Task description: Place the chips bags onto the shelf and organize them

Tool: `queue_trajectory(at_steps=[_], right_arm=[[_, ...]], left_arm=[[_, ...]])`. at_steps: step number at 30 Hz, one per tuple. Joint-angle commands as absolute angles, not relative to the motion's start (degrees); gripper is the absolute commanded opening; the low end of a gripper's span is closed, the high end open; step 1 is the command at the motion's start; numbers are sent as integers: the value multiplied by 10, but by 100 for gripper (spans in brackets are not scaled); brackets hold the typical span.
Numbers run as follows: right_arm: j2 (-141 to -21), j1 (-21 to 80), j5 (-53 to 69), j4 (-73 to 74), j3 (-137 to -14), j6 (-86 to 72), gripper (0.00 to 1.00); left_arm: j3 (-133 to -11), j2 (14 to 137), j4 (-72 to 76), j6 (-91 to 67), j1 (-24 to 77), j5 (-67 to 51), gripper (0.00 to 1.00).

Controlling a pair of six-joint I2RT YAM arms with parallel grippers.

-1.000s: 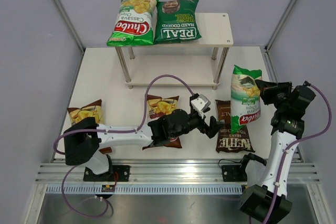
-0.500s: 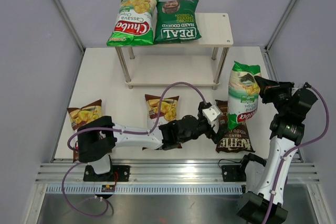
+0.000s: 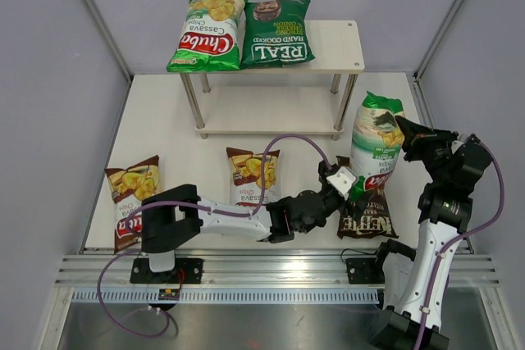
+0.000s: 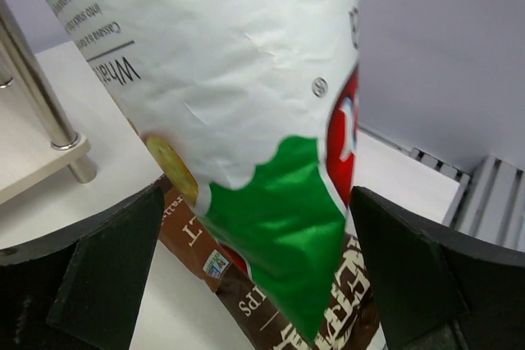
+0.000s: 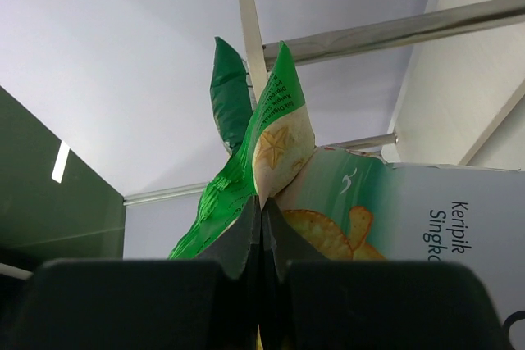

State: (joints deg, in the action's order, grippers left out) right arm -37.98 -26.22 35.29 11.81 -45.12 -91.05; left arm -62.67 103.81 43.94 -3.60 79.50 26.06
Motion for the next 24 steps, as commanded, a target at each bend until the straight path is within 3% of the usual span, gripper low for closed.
queue_trajectory(at_steps=[1, 6, 8, 10, 11, 12, 19, 24], right_arm=[[-360, -248, 372, 76, -455, -947, 0], [-348, -230, 371, 76, -445, -954, 0], [-349, -228, 369, 84, -446, -947, 0], [-349, -226, 368, 81, -443, -947, 0], [-346, -225, 368, 81, -442, -948, 0], [-346, -225, 368, 80, -442, -946, 0], [-354, -223, 373, 72, -450, -919, 2], [-359, -221, 374, 96, -485, -860, 48]], left_arm=[[-662, 1050, 526, -51, 795, 342, 99], [-688, 1066, 539, -47, 801, 380, 99], [-680, 1062, 553, -42, 803, 391, 94], [-674, 1054, 564, -44, 804, 387, 75], [-667, 1047, 566, -45, 804, 382, 57], [-663, 1042, 568, -46, 804, 378, 50], [-596, 974, 570, -64, 806, 322, 17], [-531, 904, 570, -80, 806, 270, 9]])
